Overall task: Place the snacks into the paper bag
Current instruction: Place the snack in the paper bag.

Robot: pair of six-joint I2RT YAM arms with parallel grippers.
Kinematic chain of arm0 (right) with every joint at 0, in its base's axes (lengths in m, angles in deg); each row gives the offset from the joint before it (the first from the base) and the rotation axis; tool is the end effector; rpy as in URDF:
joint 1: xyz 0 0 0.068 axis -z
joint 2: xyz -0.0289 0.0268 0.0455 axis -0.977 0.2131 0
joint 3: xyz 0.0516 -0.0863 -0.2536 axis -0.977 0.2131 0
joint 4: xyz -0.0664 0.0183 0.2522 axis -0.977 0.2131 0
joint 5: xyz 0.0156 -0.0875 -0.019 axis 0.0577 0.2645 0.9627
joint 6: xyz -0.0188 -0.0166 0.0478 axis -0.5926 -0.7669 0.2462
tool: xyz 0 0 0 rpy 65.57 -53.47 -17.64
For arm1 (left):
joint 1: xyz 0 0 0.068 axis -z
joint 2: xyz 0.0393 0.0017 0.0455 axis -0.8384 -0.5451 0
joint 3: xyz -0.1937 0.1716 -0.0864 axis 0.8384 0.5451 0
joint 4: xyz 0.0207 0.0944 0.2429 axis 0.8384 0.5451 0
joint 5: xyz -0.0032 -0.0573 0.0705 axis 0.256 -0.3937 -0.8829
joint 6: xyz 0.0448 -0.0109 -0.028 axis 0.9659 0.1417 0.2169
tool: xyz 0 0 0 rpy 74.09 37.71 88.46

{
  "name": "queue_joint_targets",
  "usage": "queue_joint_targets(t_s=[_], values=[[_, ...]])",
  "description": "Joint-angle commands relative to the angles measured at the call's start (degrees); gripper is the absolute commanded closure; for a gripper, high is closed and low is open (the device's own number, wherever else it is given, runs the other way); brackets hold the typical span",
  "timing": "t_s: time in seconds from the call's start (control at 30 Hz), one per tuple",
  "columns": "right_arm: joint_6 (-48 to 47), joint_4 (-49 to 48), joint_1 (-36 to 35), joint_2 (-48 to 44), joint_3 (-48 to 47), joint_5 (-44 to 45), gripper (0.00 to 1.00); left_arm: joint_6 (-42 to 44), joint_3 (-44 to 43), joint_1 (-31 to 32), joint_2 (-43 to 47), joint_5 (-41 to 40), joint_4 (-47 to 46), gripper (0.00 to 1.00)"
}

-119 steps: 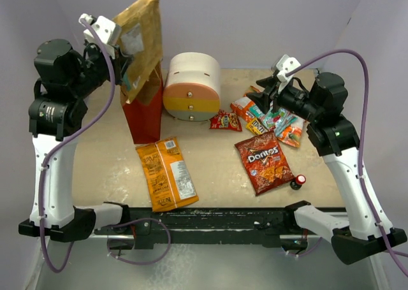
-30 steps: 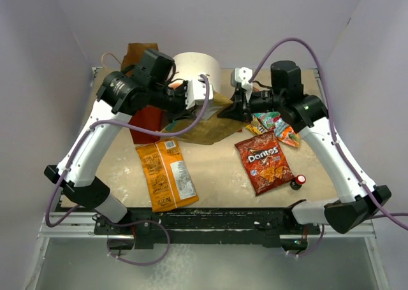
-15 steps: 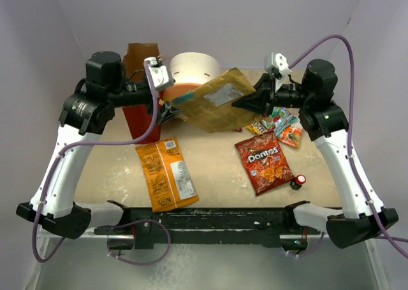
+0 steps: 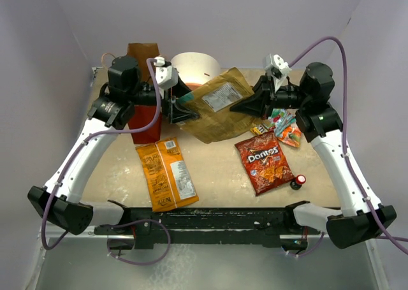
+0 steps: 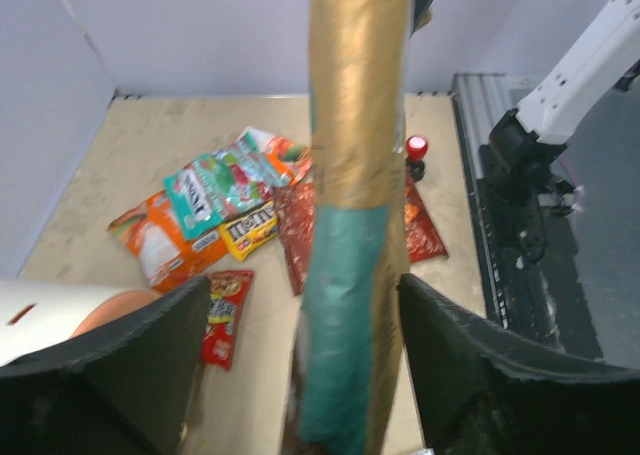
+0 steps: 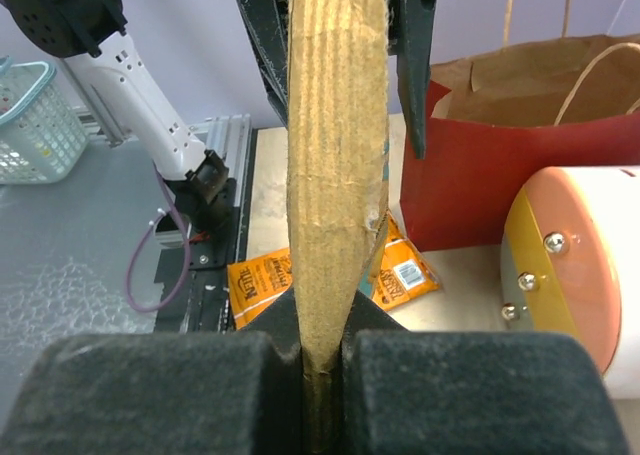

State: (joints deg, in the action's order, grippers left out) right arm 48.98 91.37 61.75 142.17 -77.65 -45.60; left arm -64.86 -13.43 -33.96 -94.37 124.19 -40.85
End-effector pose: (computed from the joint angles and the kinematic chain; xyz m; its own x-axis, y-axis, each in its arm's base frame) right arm 0.2185 0.0973 0.4765 -0.0039 0.0500 -0.9987 -0.9979 0.0643 0.0071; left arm 0.2370 -0.1349 0.4551 0.0079 0.1003 -0.9949 0.9965 0.0815 0.0161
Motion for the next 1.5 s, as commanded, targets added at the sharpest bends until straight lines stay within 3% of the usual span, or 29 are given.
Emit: queue_joint_targets(t_s=[0.0, 0.1, 0.27, 0.33, 0.37, 0.47, 0.53, 0.63, 1.0, 1.47], values=[[2.98, -8.03, 0.34, -0.79, 1.4, -1.31, 1.0, -9.42, 3.65, -0.03, 1.52, 8.8, -13.47, 0.41], [3.75, -9.5, 0.63, -0.64, 2.59, -0.98, 1.0, -9.51, 4.89, -0.05, 2.03, 9.16, -13.51, 0.54], [3.38, -9.87, 0.87, -0.77, 3.51, 0.07, 1.0, -9.14, 5.75, -0.1, 2.96, 9.03, -13.05, 0.91], [3.22, -10.01, 0.91, -0.87, 4.03, 0.71, 1.0, -8.78, 5.66, -0.2, 3.5, 7.85, -12.1, 1.0], [3.26, -9.99, 0.99, -0.99, 4.29, 1.07, 0.94, -8.49, 5.44, -0.33, 3.81, 6.88, -11.12, 1.0], [3.1, -9.47, 1.23, -1.5, 4.66, 3.11, 0.57, -6.11, 3.61, -0.84, 4.8, 1.68, -6.16, 1.0], [0.59, -6.02, 1.66, -1.94, 3.71, 6.17, 0.42, -3.17, 1.1, -1.12, 5.39, -2.55, -0.47, 1.0], [-5.6, -0.18, 2.03, -2.82, 1.93, 11.2, 0.33, 0.06, -3.97, -2.13, 6.64, -9.18, 7.34, 1.0], [-12.47, 8.49, 3.5, -4.91, -1.61, 20.04, 0.29, 0.06, -21.9, -7.89, 7.24, -36.29, 26.13, 1.0], [-12.21, 8.37, 4.08, -4.64, -1.33, 20.54, 0.28, -2.47, -35.8, -14.32, 0.12, -54.49, 30.47, 1.0]])
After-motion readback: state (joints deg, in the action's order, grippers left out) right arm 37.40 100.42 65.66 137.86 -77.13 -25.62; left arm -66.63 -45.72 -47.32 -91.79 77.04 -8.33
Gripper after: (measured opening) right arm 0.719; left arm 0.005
